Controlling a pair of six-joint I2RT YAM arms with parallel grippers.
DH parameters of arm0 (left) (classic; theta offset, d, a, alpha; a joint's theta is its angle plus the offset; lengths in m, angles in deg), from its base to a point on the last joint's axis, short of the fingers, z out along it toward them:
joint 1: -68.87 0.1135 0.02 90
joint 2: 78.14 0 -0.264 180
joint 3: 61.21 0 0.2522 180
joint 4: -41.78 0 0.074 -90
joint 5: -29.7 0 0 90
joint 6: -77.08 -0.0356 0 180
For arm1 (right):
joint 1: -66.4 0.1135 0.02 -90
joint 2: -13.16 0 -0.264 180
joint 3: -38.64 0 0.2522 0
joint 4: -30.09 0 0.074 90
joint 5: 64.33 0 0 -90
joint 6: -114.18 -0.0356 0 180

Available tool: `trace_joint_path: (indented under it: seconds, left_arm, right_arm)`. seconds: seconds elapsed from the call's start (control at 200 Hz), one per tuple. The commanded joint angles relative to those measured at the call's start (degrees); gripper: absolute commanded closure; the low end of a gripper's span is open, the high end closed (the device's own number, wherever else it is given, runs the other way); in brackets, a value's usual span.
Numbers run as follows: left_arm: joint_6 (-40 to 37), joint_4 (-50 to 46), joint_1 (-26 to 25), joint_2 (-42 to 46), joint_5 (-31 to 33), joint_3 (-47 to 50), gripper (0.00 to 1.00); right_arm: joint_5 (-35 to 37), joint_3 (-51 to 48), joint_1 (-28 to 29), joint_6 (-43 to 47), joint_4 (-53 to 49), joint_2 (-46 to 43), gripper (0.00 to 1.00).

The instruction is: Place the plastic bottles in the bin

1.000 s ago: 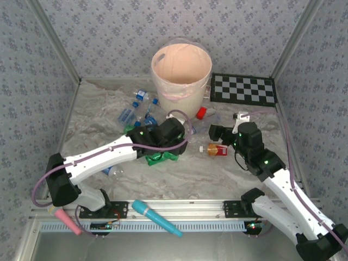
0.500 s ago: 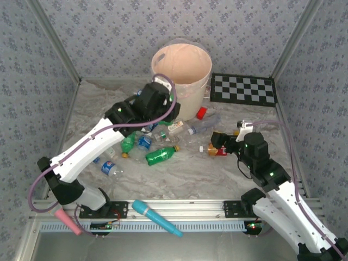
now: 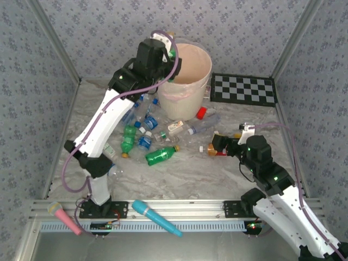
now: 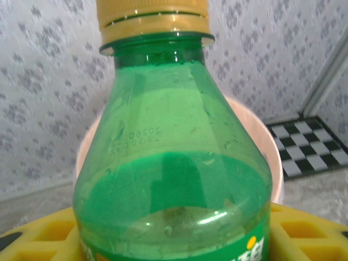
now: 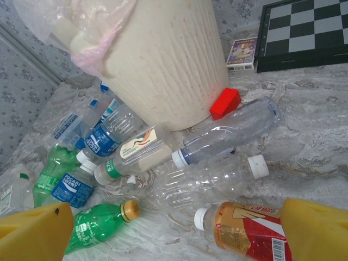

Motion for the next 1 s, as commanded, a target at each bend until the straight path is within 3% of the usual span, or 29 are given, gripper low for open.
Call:
trace_joint_path:
  seconds: [0.0, 0.15, 0.79, 0.845, 0.935, 0.995]
  left_arm:
    - [-3.4, -2.2, 1.3, -5.6, 0.1, -10.2, 0.46]
    - [-3.1, -1.7, 3.1, -12.2, -1.5, -18.0, 0.45]
    - [-0.4, 0.0, 7.1, -17.2, -4.3, -18.0, 0.42]
    - [-0.4, -0.3, 7.1, -17.0, -4.7, -18.0, 0.35]
    - [0.4, -1.1, 7.1, -16.5, -5.0, -18.0, 0.01]
    - [0.8, -1.9, 7.1, -16.1, -5.4, -18.0, 0.00]
  right_arm:
    - [-0.3, 2.6, 0.8, -1.1, -1.4, -0.5, 0.00]
    - [-0.2, 3.1, 1.6, -1.5, -1.8, -0.4, 0.00]
    - [2.4, 4.6, 3.9, -1.5, -4.3, -0.4, 0.00]
    - [2.6, 4.6, 4.0, -1.6, -4.6, -0.4, 0.00]
    - [3.3, 4.5, 4.3, -1.8, -5.4, -0.5, 0.00]
    - [3.7, 4.2, 4.4, -2.0, -5.8, -0.6, 0.01]
